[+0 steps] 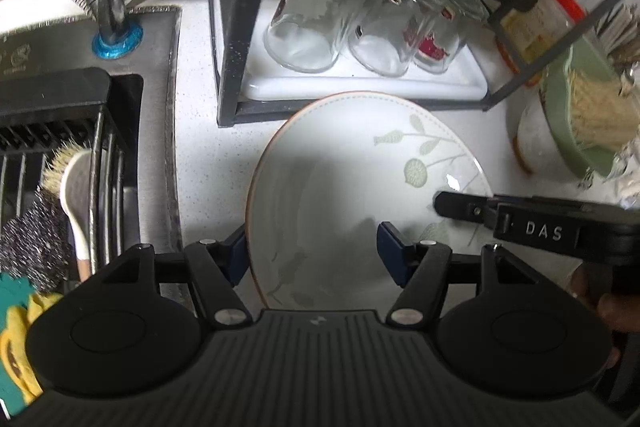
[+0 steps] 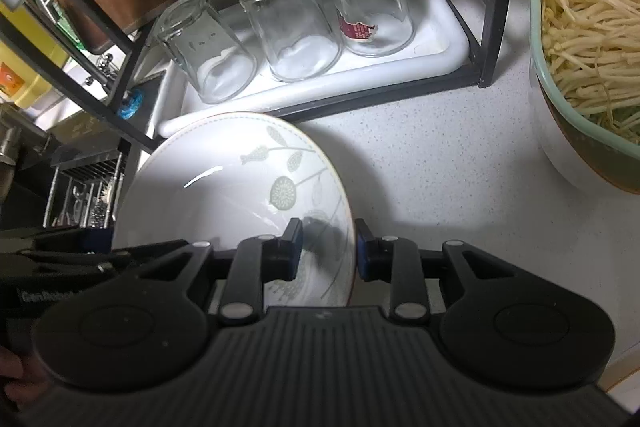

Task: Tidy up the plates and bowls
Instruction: 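Close the left tool on the second leaf plate rim while the right tool grips beside it, then lift the second leaf plate with both tools and carry it toward the plate stack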

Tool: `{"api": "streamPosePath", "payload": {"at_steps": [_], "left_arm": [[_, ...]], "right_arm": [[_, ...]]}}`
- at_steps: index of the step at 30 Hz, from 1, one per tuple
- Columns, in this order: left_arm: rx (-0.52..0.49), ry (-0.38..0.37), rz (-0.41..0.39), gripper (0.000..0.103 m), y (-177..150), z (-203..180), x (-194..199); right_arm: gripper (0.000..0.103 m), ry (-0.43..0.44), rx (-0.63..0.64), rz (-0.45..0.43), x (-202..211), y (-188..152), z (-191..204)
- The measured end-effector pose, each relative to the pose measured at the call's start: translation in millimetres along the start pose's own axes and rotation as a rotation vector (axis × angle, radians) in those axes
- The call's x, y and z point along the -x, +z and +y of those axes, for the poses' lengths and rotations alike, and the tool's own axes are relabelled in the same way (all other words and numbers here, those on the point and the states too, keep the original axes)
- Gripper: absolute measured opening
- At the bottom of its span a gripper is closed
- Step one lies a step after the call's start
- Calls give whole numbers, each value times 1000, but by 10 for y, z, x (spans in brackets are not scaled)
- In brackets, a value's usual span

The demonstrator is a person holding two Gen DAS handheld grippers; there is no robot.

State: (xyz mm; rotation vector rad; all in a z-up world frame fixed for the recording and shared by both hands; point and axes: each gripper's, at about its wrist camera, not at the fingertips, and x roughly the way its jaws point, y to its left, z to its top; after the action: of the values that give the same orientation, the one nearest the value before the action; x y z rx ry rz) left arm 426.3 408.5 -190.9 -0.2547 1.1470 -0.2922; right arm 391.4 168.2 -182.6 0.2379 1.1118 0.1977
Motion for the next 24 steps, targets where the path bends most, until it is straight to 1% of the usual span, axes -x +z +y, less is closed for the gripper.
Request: {"api": "streamPosePath", "payload": {"at_steps": [4,10,15,19,24], "left_arm": [[46,-33,24,69,-15,42,29],[91,-78,45,69,-152,26,143],[101,-86,37,69,-292,-77,264],[118,-100,14,69,-414,-173,402],[124,-112,-6,69,-556,-322,596]], "right_arm": [[30,25,-10,4,39,-28,-60],[30,68,10,9,187,-112,-99],[30,85,11,0,371,-221,-129],[30,97,31,-7,563,-311,-149],[30,105,24,-22,818,-469,-200]]}}
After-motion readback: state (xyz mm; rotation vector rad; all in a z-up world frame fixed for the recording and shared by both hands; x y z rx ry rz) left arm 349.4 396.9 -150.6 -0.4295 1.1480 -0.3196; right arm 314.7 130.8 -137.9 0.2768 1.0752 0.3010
